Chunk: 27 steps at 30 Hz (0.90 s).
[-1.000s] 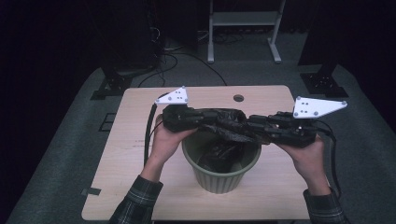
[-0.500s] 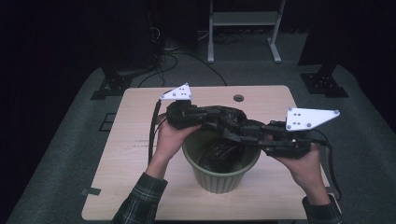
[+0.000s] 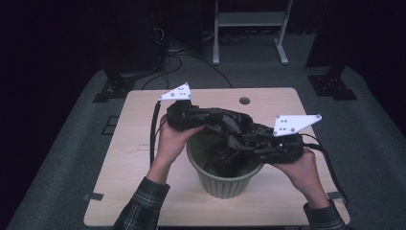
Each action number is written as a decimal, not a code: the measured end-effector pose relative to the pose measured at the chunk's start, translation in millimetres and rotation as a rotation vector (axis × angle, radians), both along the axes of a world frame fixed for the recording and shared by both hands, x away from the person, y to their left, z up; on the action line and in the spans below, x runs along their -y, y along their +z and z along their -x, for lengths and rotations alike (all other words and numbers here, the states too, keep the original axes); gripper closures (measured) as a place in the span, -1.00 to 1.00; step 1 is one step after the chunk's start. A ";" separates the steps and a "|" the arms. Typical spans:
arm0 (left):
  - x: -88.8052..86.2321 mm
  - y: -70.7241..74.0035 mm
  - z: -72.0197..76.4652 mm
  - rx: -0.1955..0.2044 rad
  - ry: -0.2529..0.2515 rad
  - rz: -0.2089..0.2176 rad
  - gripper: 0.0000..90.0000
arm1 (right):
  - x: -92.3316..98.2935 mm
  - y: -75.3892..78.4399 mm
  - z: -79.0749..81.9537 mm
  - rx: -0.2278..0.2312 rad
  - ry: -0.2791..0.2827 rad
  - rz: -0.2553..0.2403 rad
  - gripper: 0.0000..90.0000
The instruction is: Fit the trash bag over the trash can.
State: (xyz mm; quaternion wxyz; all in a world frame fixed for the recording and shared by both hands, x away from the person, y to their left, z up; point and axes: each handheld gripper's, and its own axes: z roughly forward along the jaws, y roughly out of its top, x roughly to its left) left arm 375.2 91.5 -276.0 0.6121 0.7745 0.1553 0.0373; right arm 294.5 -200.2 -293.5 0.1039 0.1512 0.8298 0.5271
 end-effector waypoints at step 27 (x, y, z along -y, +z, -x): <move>-79.0 -14.3 -8.8 -0.037 0.188 0.024 1.00 | 62.6 -8.9 8.5 -0.023 -0.072 -0.066 1.00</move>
